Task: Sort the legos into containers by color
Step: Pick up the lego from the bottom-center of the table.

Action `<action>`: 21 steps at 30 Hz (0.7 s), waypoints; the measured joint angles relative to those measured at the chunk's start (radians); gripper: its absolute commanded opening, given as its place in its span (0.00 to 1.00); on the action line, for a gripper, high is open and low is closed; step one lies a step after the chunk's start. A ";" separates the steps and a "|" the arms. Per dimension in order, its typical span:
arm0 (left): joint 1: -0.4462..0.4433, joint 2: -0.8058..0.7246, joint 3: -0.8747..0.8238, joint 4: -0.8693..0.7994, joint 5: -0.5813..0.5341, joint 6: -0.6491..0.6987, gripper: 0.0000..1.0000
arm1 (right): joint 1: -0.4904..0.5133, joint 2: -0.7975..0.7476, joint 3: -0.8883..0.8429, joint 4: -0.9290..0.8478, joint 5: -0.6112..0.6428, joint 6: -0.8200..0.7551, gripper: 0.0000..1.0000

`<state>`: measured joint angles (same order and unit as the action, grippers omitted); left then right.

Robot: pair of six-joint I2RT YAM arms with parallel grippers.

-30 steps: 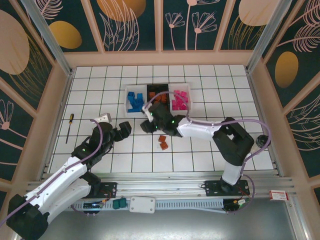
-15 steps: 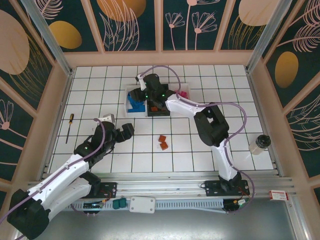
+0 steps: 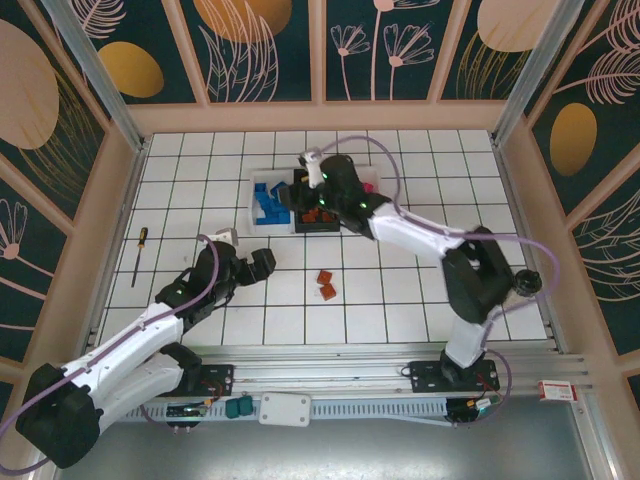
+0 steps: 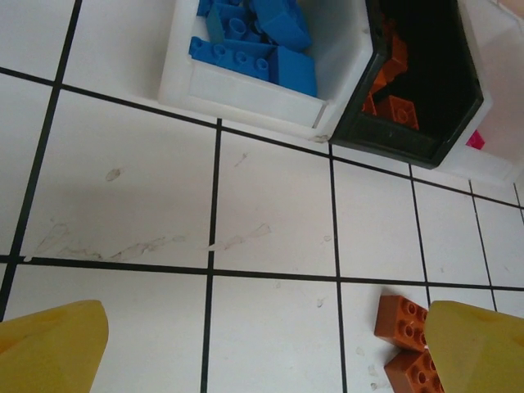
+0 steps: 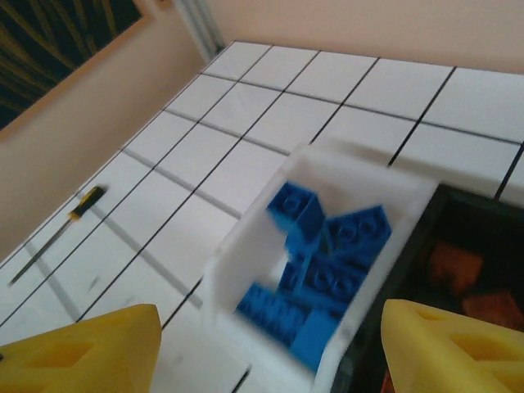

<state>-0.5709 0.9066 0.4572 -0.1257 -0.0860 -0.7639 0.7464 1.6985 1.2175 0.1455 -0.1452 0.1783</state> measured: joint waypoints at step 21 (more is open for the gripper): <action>0.000 0.185 0.000 0.137 0.053 0.012 0.99 | 0.256 -0.166 -0.600 -0.076 0.175 0.126 0.64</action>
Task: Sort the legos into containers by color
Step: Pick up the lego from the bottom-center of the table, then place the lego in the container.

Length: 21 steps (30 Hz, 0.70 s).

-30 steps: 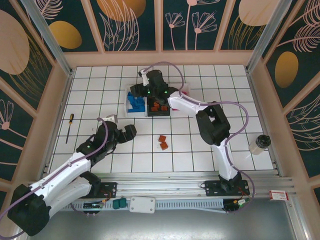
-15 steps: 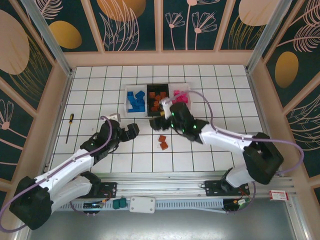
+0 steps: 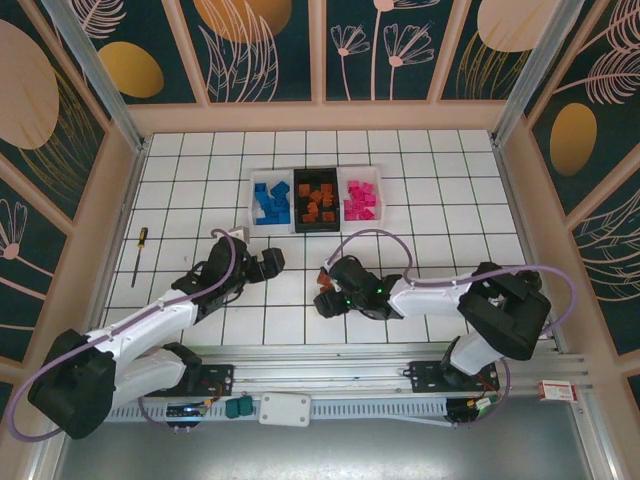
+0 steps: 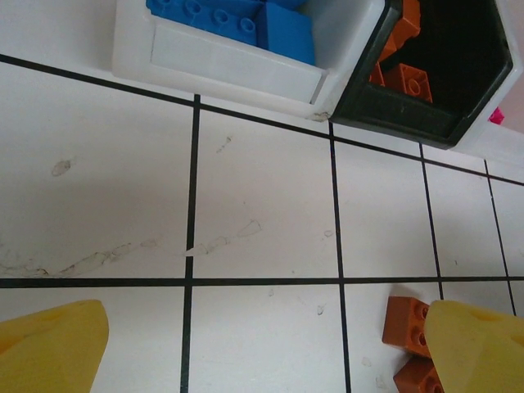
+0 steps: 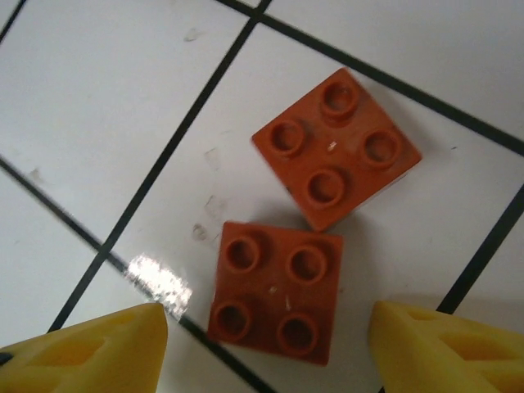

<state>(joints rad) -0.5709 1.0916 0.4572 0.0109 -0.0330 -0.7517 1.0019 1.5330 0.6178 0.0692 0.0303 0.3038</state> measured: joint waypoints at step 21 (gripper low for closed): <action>-0.122 0.102 0.061 0.003 0.021 0.060 0.96 | -0.246 0.071 0.350 0.051 -0.051 -0.136 0.31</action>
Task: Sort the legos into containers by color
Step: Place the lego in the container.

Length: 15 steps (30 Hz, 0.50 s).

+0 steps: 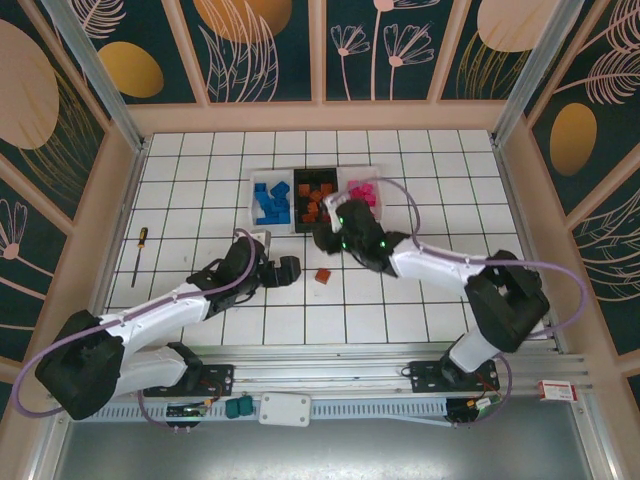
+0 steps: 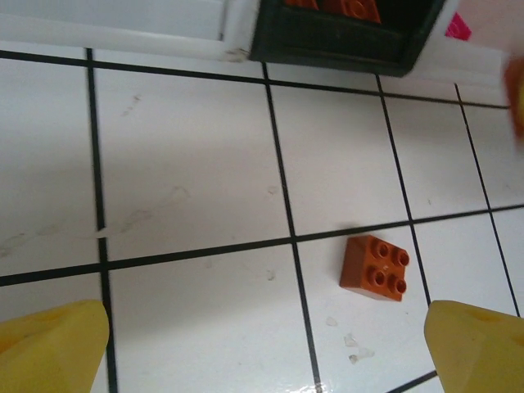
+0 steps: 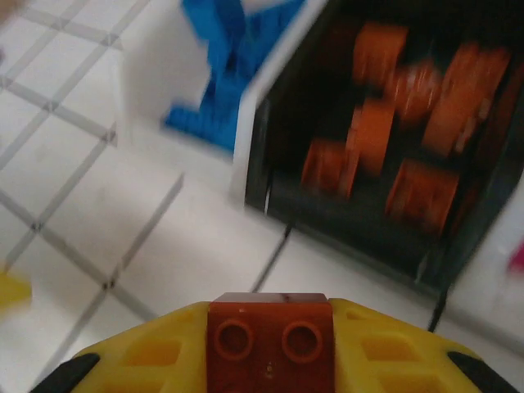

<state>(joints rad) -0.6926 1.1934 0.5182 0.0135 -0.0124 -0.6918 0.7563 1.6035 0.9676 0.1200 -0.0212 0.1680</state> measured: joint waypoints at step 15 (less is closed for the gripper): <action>-0.213 0.253 0.175 -0.025 -0.096 0.049 0.92 | -0.152 0.381 0.413 -0.010 -0.059 0.033 0.67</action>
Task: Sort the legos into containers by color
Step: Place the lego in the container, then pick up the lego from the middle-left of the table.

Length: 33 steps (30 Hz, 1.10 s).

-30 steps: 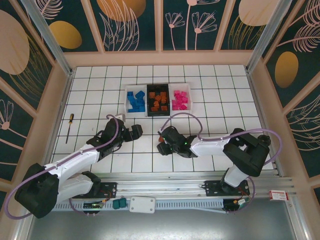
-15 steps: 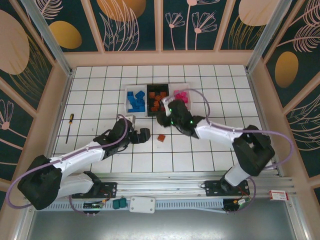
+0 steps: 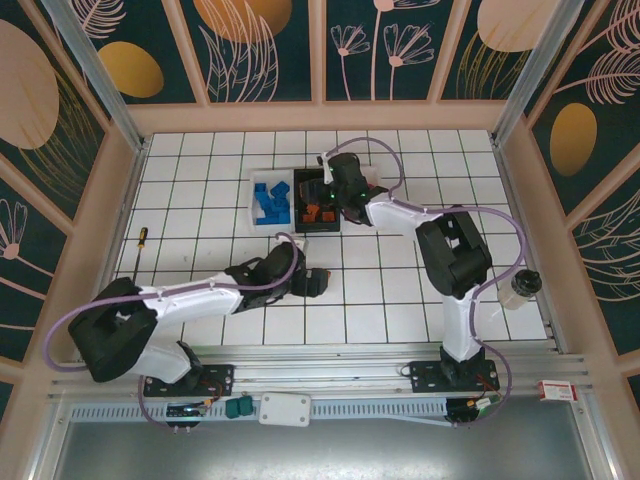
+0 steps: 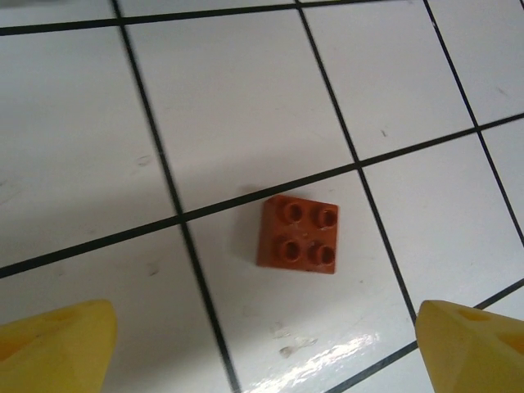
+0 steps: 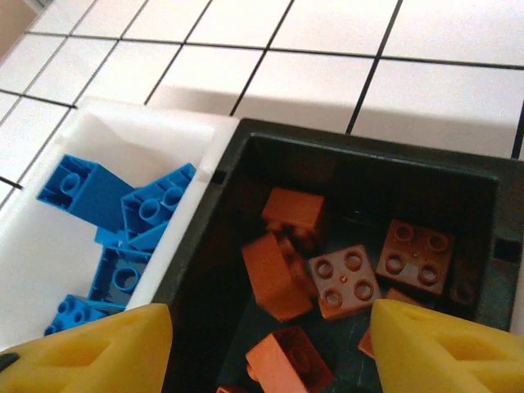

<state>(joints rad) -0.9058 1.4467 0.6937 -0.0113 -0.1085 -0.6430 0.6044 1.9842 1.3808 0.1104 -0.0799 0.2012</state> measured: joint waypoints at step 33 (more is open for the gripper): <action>0.065 0.196 0.315 -0.044 -0.148 0.136 0.27 | -0.009 -0.809 -0.743 0.104 0.061 0.120 0.69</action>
<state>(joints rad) -0.8410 1.6428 1.0088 -0.0551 -0.2562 -0.5068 0.5953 1.1755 0.6380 0.2146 -0.0193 0.3214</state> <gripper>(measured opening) 0.280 0.686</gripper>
